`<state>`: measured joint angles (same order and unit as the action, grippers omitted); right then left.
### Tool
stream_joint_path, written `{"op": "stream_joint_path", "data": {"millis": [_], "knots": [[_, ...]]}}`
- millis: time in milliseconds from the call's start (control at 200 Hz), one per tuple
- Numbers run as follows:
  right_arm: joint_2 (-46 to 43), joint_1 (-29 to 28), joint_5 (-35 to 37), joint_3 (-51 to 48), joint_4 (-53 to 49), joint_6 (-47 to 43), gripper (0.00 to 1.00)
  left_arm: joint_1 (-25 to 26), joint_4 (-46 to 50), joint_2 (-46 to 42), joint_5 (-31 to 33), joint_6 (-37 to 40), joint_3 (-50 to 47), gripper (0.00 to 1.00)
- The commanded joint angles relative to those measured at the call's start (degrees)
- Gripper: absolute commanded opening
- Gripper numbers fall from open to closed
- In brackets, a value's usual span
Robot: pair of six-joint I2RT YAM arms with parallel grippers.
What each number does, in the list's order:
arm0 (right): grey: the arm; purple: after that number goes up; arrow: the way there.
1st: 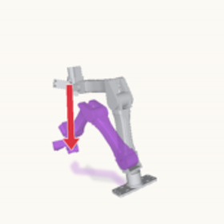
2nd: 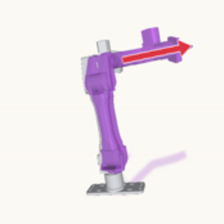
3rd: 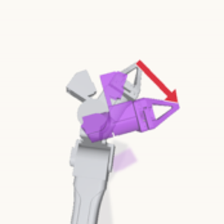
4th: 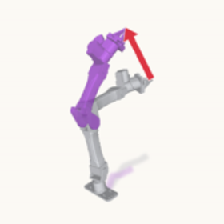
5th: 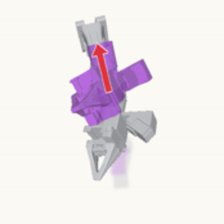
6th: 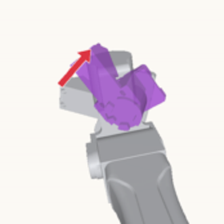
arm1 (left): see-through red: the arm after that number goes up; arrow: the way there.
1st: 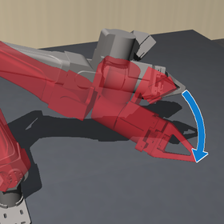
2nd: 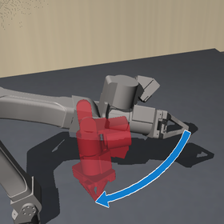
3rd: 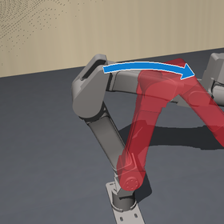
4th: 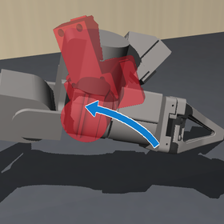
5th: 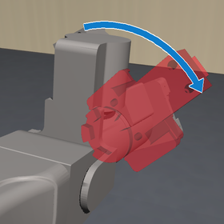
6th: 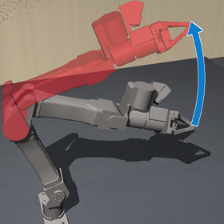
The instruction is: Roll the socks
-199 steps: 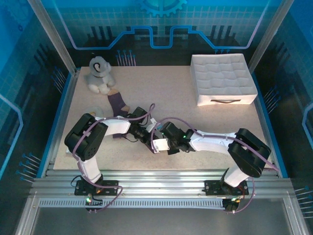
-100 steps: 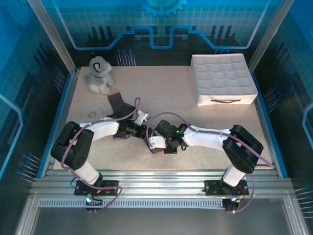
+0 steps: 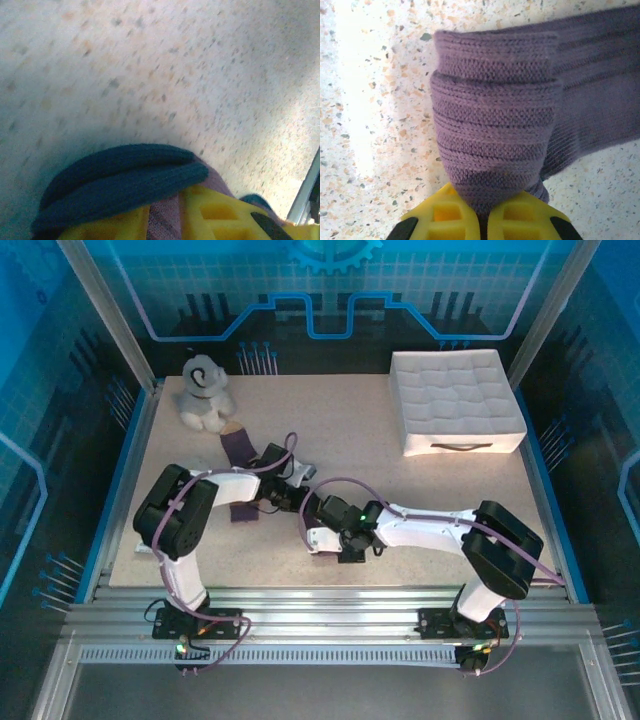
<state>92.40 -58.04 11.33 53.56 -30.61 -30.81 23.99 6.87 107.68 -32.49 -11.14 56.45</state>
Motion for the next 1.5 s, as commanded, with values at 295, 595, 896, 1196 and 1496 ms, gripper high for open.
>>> {"op": "stream_joint_path", "data": {"millis": [295, 595, 896, 1196, 1496], "knots": [[-0.1, -3.2, -11.0, -0.9, -8.5, -7.3, 0.0, 2.4, -3.6, 10.2, -4.1, 0.0, 6.3, 0.19], [10.2, 3.3, -27.0, 8.2, -20.2, -4.8, 0.0, 2.0, -2.1, 10.1, -5.0, 2.2, 6.5, 0.2], [20.0, 8.9, -39.4, 14.9, -25.0, 1.2, 0.0, 1.2, -0.5, 9.7, -5.3, 3.1, 7.0, 0.19], [23.3, 11.6, -28.7, 15.2, -23.7, 7.8, 0.0, 0.4, 0.6, 5.7, -6.6, 3.8, 6.1, 0.27], [26.3, 13.7, -22.4, 16.3, -23.6, 12.2, 0.0, -1.6, 4.8, 0.1, -7.1, 5.9, 7.4, 0.31]]}}
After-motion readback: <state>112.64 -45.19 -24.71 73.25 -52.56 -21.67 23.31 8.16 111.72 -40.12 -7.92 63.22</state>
